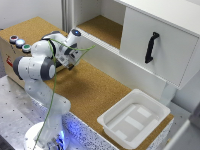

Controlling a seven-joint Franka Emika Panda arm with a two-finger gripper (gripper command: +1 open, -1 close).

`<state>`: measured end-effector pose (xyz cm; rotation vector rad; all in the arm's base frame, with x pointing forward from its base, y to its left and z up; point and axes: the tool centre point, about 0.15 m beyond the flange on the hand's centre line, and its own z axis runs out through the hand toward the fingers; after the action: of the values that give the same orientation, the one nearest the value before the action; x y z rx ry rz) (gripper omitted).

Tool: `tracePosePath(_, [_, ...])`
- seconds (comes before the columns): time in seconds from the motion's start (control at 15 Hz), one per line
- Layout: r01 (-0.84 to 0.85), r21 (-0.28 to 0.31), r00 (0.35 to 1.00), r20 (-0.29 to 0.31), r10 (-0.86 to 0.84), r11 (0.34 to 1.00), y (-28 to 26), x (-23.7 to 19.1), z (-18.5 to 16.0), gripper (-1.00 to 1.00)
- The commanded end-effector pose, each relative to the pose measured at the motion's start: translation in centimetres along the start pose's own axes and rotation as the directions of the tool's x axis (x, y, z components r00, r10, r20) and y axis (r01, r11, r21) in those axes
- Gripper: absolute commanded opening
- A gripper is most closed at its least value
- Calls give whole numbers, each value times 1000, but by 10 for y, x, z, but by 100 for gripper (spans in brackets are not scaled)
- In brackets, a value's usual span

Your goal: Go open the drawer

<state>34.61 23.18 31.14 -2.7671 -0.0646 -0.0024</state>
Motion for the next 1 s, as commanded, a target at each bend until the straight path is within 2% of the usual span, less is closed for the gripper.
tracePosePath(0.0, [-4, 78, 1000, 7, 4, 997, 56, 0, 27, -100])
tracePosePath(0.93, [-98, 55, 995, -24, 100, 994, 111, -10, 4, -100])
